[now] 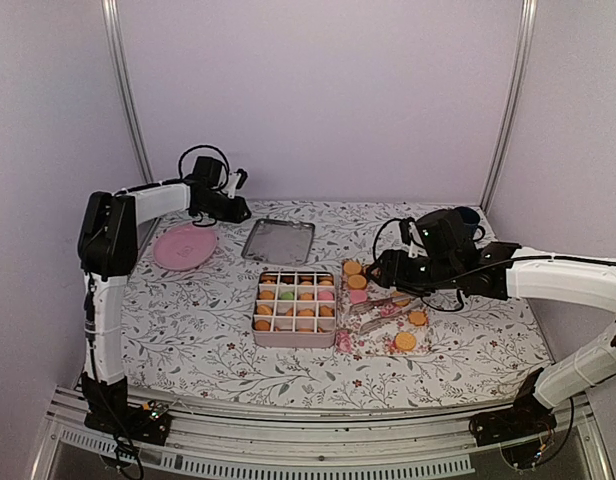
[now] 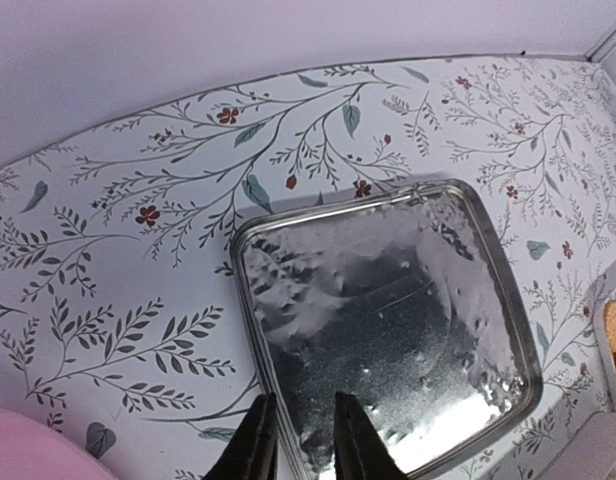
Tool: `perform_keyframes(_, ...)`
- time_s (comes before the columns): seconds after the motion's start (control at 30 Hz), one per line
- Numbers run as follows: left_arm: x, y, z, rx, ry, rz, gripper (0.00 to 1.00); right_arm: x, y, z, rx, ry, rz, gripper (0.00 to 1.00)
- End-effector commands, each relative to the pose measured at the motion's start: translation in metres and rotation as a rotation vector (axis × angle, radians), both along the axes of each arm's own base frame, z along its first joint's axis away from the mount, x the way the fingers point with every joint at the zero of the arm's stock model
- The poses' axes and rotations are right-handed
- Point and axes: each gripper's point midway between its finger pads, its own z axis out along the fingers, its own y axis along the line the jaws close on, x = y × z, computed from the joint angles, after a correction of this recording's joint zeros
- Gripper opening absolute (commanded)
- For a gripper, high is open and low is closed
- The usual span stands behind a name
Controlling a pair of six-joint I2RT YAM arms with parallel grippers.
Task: Pack the cookies
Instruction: Pick up the box lid from the center of the board.
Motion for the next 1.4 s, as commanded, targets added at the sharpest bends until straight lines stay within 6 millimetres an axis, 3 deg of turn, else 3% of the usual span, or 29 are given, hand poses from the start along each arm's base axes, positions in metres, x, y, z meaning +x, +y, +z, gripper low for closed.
perform_keyframes(0.0, -0.011, -0.007, -0.055, 0.024, 0.133, -0.012, 0.24, 0.004, 0.002, 0.012, -0.003, -0.039, -0.006, 0.65)
perform_keyframes(0.2, -0.007, -0.009, -0.077, 0.103, 0.132, -0.015, 0.27, 0.005, -0.001, 0.009, -0.020, -0.034, -0.016, 0.66)
perform_keyframes(0.6, -0.005, -0.017, -0.099, 0.143, 0.168, -0.016, 0.27, 0.005, 0.000, 0.019, -0.018, -0.049, -0.007, 0.66)
perform_keyframes(0.77, 0.000, -0.012, -0.101, 0.164, 0.171, 0.003, 0.34, 0.003, -0.002, 0.020, -0.017, -0.053, -0.007, 0.66)
perform_keyframes(1.1, -0.001, 0.004, -0.098, 0.135, 0.183, 0.044, 0.36, 0.003, 0.000, 0.018, -0.019, -0.054, 0.005, 0.66)
perform_keyframes(1.2, 0.000, 0.006, -0.096, 0.129, 0.170, 0.051, 0.46, 0.003, 0.000, 0.018, -0.017, -0.054, 0.007, 0.66)
perform_keyframes(1.37, -0.005, -0.001, -0.106, 0.111, 0.197, 0.018, 0.40, 0.003, -0.001, 0.019, -0.019, -0.059, 0.002, 0.65)
